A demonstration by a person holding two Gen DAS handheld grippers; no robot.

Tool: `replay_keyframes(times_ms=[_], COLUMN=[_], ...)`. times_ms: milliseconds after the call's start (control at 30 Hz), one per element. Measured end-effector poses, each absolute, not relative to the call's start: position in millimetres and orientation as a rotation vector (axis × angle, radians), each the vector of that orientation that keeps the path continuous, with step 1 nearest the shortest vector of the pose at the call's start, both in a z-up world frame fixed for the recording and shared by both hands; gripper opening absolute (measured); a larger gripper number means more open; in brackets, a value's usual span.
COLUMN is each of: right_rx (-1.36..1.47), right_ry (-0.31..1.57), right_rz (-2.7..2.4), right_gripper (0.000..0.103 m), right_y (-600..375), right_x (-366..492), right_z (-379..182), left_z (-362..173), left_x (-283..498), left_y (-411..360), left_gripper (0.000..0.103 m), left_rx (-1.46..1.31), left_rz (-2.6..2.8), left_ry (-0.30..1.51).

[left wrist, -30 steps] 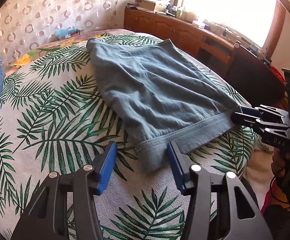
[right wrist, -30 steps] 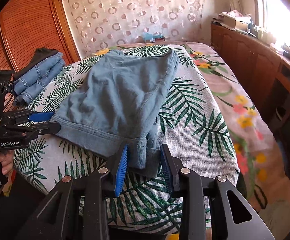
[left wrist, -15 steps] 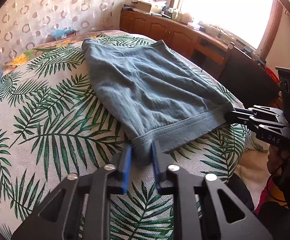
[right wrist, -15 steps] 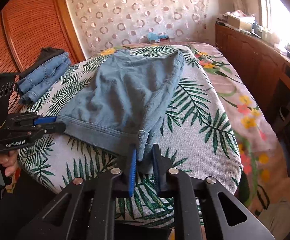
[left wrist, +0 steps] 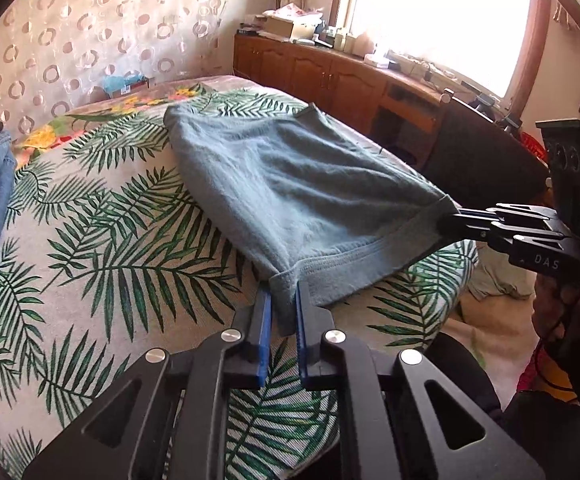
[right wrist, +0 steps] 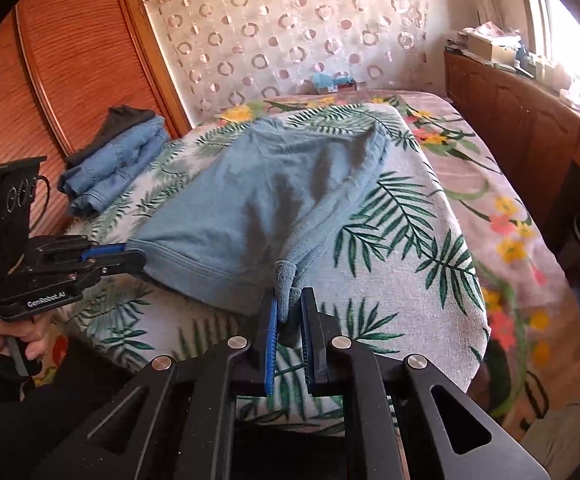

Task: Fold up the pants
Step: 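Lift the held hem with both tools and fold it toward the waistband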

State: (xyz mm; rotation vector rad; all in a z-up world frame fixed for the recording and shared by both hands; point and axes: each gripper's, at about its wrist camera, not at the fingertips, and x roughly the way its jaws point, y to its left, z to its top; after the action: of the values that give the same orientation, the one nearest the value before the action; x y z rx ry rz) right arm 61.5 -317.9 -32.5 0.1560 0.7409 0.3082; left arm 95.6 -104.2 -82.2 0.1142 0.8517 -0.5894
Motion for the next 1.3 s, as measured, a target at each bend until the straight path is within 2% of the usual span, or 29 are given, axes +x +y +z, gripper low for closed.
replay_keyframes(times_ms=[700, 1300], right_rx=[0.133, 0.173], right_ry=[0.614, 0.647], right_rz=[0.36, 0.304], right_gripper=[0.011, 0.011], right_y=[-317.7, -322.6], right_x=[30.1, 101.0], right_z=[10.5, -15.0], left_z=[-13.0, -40.4], left_x=[64.3, 144.6], left_y=[-90.6, -104.8], left_gripper=[0.011, 0.011], left_rx=[0.09, 0.124], left_rz=[-0.608, -0.564], left_ry=[0.668, 0.742])
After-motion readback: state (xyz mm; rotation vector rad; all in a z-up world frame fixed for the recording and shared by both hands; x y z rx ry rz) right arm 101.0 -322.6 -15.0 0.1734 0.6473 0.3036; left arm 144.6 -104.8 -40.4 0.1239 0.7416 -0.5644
